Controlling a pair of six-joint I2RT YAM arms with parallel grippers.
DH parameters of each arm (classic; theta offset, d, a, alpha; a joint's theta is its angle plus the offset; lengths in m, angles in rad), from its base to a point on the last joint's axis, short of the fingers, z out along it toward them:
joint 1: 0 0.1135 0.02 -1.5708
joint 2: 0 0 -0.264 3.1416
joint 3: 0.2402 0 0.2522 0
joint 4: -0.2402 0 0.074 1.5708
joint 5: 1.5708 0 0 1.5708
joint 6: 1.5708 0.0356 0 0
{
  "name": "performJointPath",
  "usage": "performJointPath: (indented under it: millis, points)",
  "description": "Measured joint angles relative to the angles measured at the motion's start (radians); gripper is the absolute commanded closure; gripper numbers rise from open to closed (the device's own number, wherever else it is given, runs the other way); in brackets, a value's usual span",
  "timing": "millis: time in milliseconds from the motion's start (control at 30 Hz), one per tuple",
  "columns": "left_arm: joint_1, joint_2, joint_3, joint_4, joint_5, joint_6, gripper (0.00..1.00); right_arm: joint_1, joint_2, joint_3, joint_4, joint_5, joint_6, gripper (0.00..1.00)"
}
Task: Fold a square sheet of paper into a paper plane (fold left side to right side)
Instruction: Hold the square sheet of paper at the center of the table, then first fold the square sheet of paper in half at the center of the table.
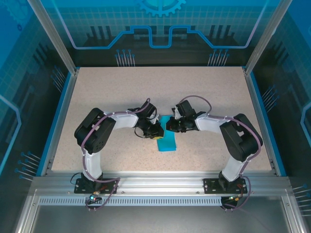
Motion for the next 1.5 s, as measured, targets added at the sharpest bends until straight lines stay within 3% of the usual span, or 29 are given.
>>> performJointPath:
  millis: [600, 1500]
  points:
    - [-0.008, -0.007, -0.003, -0.004, -0.011, 0.004, 0.82, -0.007, 0.106, 0.067, -0.036, 0.0, 0.035, 0.95]
    - [-0.094, -0.181, -0.233, 0.094, -0.056, 0.01, 0.82, -0.013, 0.116, 0.072, -0.041, -0.026, 0.068, 0.95]
